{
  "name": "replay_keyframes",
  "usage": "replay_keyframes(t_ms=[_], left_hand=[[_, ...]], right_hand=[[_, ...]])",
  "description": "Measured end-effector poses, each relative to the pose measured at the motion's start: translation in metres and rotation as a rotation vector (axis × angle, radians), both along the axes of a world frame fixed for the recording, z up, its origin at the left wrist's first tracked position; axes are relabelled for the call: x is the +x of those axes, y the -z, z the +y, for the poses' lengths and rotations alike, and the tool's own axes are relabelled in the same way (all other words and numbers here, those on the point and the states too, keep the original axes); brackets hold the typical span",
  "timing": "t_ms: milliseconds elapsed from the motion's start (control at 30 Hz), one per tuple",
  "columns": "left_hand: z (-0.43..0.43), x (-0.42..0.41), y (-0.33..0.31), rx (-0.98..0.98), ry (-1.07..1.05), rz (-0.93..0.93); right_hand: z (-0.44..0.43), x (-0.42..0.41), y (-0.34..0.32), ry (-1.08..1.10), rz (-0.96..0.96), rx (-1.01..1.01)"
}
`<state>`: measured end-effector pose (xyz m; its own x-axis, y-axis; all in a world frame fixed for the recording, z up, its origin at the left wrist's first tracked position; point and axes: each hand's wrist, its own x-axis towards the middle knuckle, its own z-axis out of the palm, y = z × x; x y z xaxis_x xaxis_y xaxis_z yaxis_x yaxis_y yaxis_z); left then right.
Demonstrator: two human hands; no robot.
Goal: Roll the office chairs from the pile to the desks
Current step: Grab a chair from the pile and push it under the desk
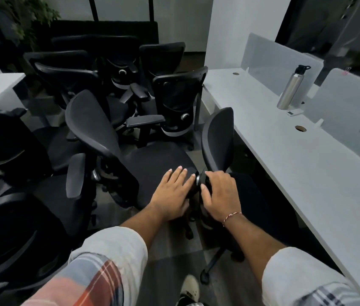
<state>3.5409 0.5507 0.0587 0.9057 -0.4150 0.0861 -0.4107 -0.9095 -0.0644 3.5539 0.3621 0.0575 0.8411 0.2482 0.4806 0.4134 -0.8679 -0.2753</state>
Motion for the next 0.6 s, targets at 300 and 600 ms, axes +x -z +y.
replay_keyframes(t_ms=[300,600], left_hand=[[-0.002,0.115,-0.031,-0.12,-0.06,-0.003],[-0.001,0.186,-0.023,-0.178,-0.046,-0.051]], right_hand=[[0.007,0.114,-0.05,0.117,0.183,0.218],[0.029,0.179,-0.038,0.291,0.571,0.125]])
